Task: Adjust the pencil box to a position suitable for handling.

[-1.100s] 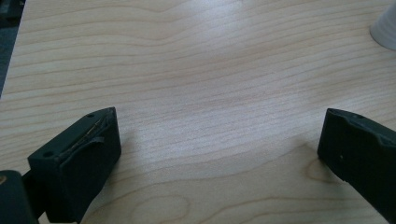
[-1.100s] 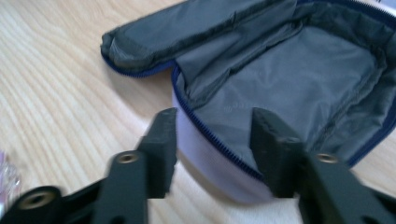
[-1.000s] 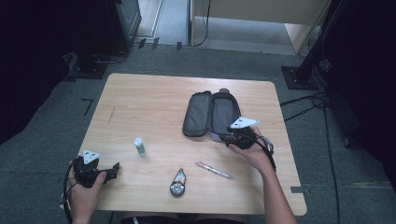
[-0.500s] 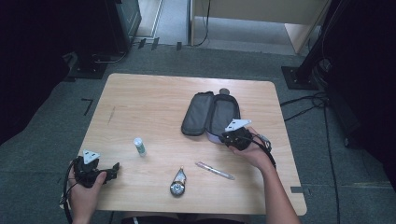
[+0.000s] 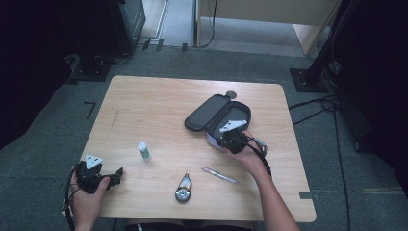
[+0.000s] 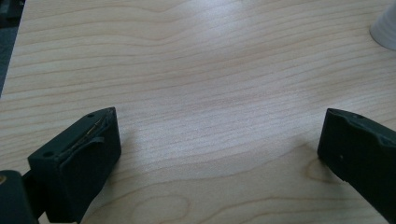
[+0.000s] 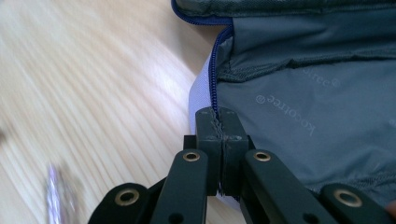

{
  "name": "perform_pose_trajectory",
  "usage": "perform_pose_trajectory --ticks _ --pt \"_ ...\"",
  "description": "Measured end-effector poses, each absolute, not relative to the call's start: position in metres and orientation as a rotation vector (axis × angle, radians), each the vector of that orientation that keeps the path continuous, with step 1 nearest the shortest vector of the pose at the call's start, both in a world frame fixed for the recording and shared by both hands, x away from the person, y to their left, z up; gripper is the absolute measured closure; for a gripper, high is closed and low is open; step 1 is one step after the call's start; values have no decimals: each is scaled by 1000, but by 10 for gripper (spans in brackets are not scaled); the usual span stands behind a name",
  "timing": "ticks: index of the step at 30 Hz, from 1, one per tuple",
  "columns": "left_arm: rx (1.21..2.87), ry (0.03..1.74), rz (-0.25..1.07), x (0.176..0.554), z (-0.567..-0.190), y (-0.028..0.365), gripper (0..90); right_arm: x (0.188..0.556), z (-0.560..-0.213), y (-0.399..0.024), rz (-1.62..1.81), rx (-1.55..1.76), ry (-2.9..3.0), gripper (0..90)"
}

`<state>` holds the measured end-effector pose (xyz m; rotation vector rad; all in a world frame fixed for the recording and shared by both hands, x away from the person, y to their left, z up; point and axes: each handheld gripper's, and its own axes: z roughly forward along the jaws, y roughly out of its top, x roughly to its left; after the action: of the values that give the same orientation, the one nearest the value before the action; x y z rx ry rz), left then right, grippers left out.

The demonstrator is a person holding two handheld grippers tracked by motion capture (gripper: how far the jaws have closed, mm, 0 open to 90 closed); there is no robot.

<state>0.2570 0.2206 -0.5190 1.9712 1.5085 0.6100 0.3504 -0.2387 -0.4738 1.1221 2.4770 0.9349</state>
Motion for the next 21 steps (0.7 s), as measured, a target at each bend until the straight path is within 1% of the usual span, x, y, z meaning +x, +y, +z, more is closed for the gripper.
perform_pose_trajectory --ticks 3,7,8,11,12,17,20,21 --pt "1971 1509 610 257 -519 221 0 352 -469 -221 965 1176 2401 896" --pt "1970 1508 610 257 -519 221 0 356 -466 -209 1016 1235 2363 896" --pt "1970 1509 610 257 -519 221 0 359 -466 -200 1029 1279 2352 896" --pt "1970 1508 610 257 -519 221 0 361 -466 -191 1033 1313 2344 896" --pt "1970 1508 610 257 -519 221 0 364 -467 -179 1033 1343 2327 895" --pt "1970 1508 610 257 -519 221 0 369 -470 -160 1026 1376 2326 892" --pt "1971 1508 610 257 -519 221 0 371 -476 -150 1016 1363 2337 868" --pt "1971 1508 610 257 -519 221 0 371 -477 -148 1013 1370 2337 828"
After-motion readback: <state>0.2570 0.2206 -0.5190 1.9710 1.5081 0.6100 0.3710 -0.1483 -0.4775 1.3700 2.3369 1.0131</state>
